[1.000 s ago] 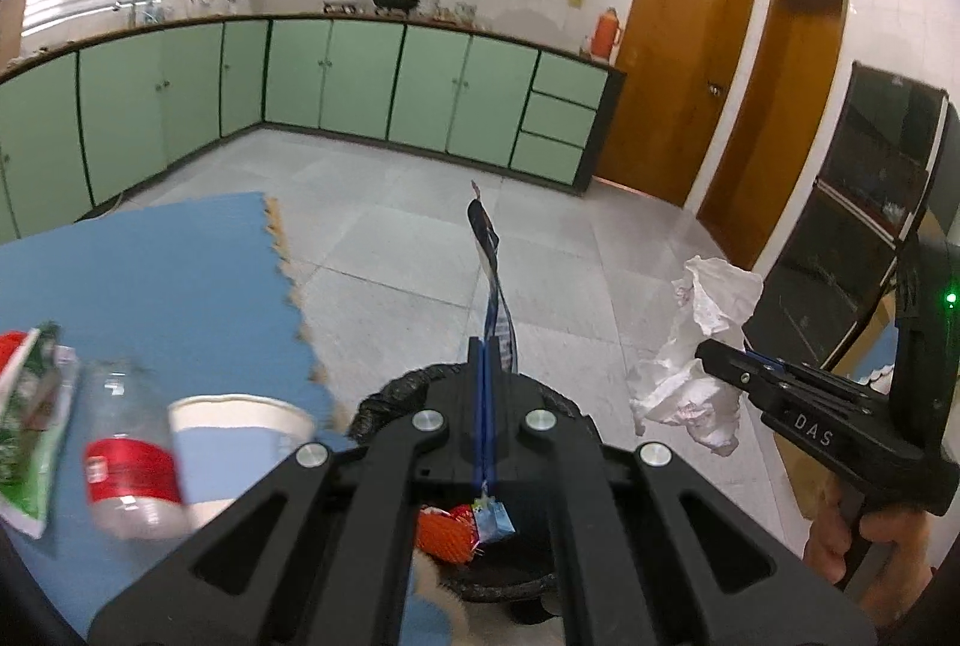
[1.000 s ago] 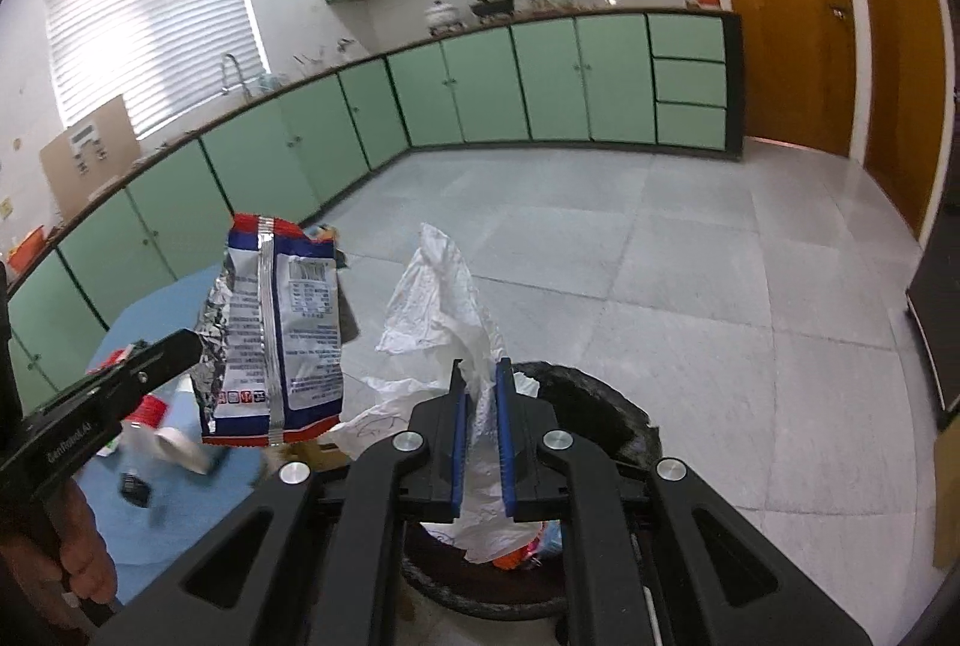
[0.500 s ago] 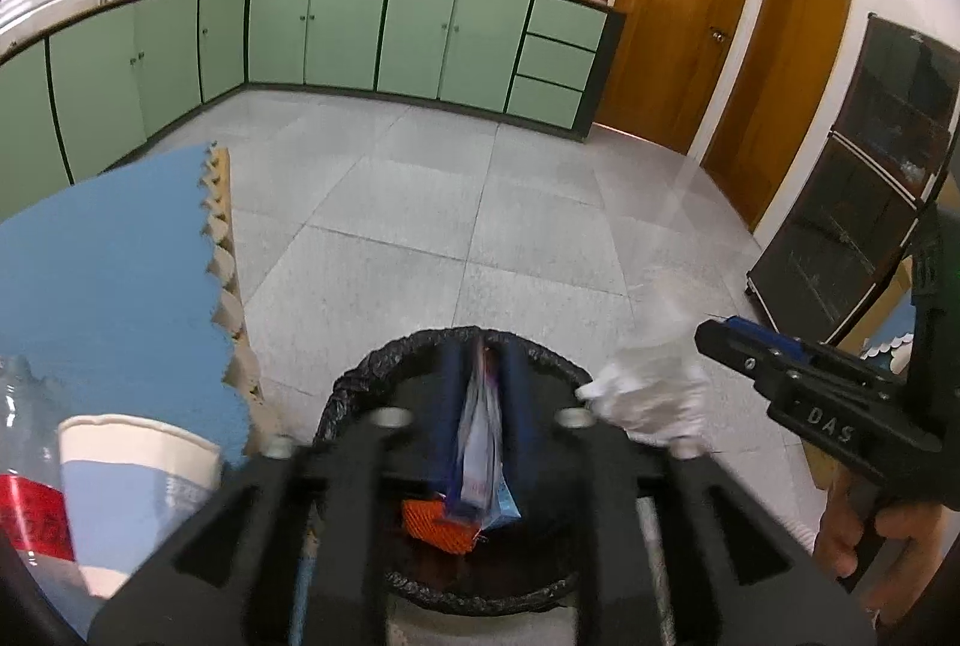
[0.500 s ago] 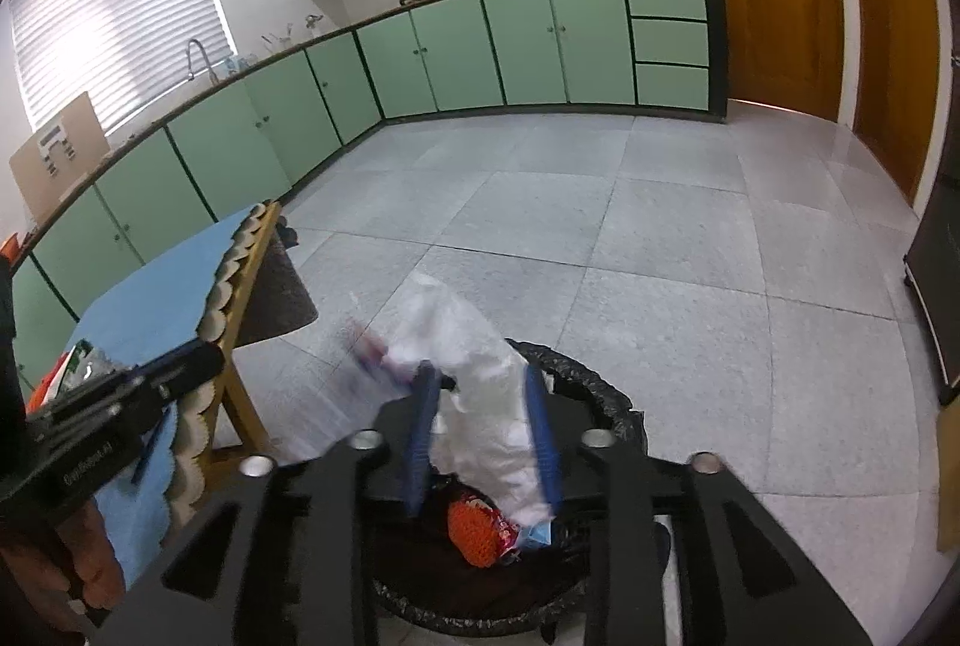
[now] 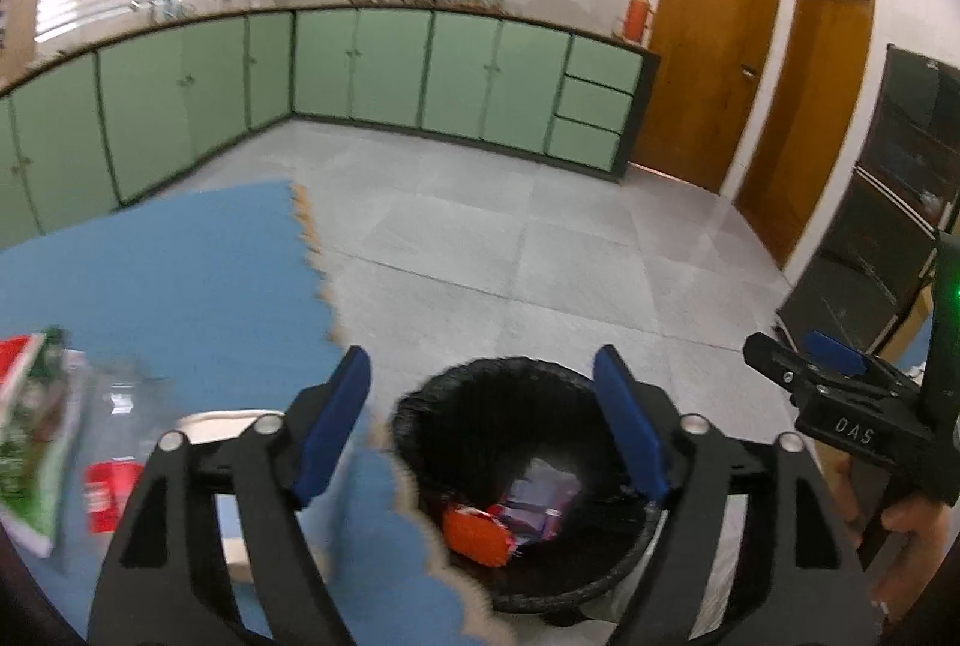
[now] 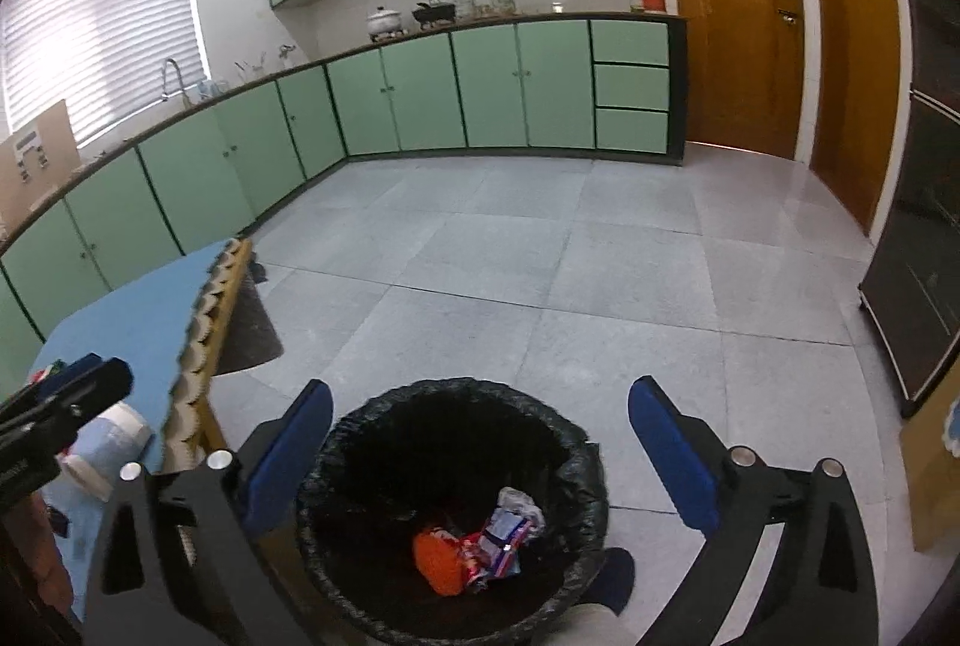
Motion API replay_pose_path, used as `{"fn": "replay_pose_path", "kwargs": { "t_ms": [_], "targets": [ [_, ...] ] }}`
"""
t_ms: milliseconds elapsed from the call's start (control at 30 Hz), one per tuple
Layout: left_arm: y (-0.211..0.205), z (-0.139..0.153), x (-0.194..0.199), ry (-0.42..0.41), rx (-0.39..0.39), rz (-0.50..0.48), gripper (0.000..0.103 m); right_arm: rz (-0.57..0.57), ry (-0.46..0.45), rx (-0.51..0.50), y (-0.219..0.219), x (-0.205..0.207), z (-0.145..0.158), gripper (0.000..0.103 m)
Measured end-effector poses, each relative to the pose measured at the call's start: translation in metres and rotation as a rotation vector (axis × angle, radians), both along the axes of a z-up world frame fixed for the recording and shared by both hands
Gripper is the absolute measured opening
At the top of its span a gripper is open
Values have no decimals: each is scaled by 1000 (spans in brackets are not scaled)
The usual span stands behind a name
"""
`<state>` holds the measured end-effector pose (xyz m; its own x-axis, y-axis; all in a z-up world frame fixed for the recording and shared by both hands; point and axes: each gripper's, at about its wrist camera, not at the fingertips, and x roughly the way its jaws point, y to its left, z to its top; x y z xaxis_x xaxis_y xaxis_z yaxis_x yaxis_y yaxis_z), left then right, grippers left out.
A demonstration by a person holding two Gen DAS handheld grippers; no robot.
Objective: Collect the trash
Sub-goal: 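Move both tools back over the mat toward the bottle and cup, then grasp the clear plastic bottle by its cap with the left tool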
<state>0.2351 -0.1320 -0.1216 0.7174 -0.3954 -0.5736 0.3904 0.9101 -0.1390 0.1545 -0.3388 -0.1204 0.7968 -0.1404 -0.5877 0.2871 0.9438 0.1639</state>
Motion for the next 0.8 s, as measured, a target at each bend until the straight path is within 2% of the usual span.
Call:
{"fn": "replay_pose_path", "kwargs": {
  "t_ms": [167, 367, 567, 800],
  "targets": [
    [44, 15, -20, -43, 19, 108, 81, 41, -32, 16, 28, -4, 9, 97],
    [90, 19, -40, -52, 42, 201, 83, 102, -48, 1, 69, -8, 11, 97],
    [124, 6, -55, 3, 58, 253, 83, 148, -46, -18, 99, -9, 12, 97],
    [136, -18, -71, 65, 67, 259, 83, 180, -41, -29, 121, -13, 12, 97]
  ]
}}
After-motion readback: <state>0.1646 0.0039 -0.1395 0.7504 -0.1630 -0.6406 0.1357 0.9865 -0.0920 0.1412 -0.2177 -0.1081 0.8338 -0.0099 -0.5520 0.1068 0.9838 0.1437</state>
